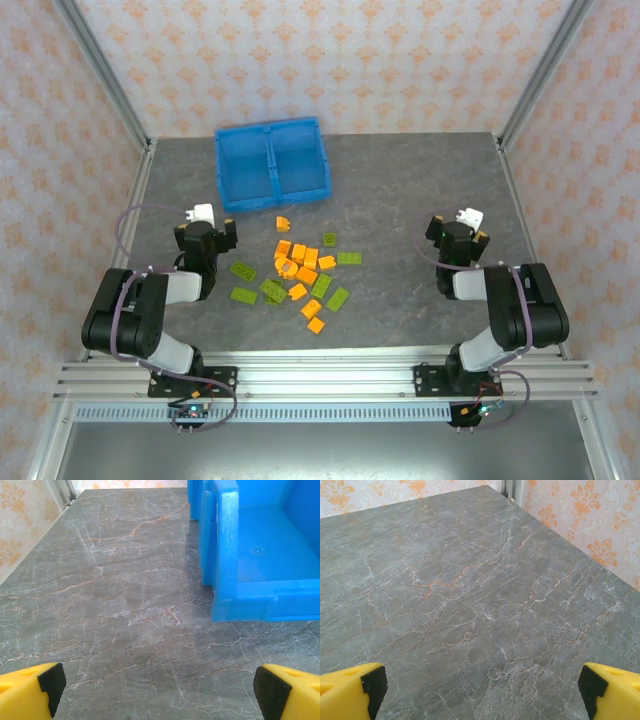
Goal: Sort the legos into containers by color
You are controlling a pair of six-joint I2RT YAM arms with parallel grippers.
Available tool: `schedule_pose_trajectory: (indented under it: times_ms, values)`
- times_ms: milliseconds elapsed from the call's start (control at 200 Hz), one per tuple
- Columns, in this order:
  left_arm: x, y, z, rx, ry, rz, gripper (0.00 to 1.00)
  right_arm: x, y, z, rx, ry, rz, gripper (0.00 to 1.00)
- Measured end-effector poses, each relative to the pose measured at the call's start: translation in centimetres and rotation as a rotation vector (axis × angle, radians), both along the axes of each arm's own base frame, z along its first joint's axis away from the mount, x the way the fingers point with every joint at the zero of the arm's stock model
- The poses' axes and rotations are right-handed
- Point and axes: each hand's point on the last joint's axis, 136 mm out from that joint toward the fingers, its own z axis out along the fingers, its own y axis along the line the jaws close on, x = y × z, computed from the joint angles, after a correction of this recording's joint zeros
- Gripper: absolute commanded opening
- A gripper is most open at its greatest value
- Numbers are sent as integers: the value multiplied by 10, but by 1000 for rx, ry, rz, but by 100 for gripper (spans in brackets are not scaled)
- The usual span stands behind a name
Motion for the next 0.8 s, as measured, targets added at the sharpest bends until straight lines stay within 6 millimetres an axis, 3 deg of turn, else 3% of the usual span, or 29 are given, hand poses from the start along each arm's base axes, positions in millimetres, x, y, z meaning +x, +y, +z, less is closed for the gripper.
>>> schedule_pose_trajectory:
  times_ms: [801]
  values:
    - [0, -1, 0, -1, 0, -3, 100, -1, 2, 3, -2, 6, 7, 99]
